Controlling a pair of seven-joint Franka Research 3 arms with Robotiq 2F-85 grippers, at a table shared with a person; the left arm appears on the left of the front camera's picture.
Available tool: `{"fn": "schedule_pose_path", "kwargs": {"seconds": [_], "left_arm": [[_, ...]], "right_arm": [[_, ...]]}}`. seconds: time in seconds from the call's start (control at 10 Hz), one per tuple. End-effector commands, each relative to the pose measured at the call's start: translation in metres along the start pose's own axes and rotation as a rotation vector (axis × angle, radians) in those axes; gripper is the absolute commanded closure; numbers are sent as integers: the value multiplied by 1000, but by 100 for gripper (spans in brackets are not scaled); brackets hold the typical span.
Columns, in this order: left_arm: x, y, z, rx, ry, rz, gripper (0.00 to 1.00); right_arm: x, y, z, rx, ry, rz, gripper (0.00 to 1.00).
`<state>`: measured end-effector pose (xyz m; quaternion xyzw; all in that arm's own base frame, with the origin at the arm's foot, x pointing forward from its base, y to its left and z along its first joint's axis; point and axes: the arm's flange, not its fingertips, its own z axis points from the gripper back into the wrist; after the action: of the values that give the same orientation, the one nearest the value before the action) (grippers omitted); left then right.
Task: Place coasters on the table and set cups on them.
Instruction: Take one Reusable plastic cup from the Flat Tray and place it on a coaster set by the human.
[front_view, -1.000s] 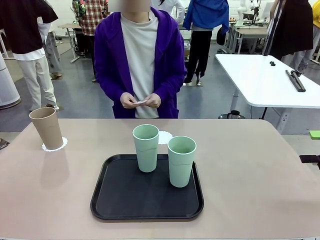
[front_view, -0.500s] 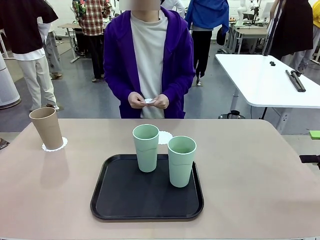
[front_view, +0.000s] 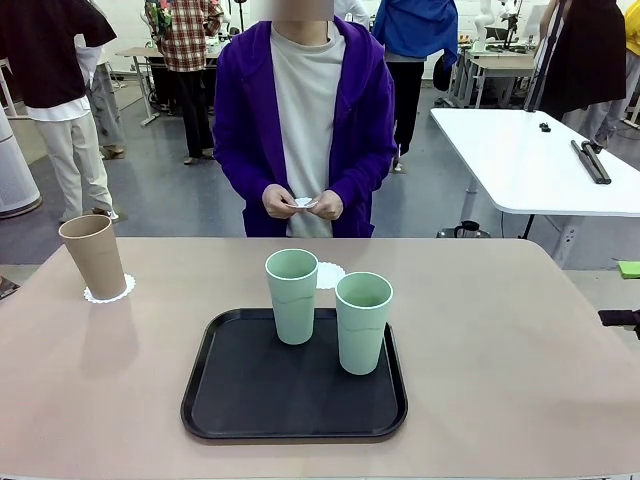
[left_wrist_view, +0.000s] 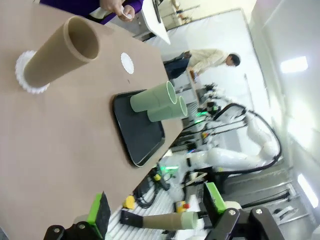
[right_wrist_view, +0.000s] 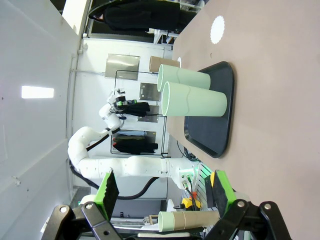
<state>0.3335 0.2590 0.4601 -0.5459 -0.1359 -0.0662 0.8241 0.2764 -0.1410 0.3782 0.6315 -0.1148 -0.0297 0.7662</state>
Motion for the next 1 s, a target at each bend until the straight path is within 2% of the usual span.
{"fn": "schedule_pose_path", "kwargs": {"seconds": [0.0,0.2,0.3,0.5,0.7,0.9], "left_arm": [[32,-63,-34,161,79,-162,0],[75,-123,-94,295,199,-313,0],[82,-150,-128,318,249,-380,0],[93,-200,-196,392,413,-572,0],[98,-213,-250,504,472,-711,0],[96,-210,-294,579,478,-880,0]], "right_arm": [[0,1,0,12,-2,0,0],[0,1,0,12,-2,0,0],[0,1,0,12,-2,0,0],[0,1,0,12,-2,0,0],[0,1,0,12,-2,0,0],[0,1,0,12,-2,0,0]]}}
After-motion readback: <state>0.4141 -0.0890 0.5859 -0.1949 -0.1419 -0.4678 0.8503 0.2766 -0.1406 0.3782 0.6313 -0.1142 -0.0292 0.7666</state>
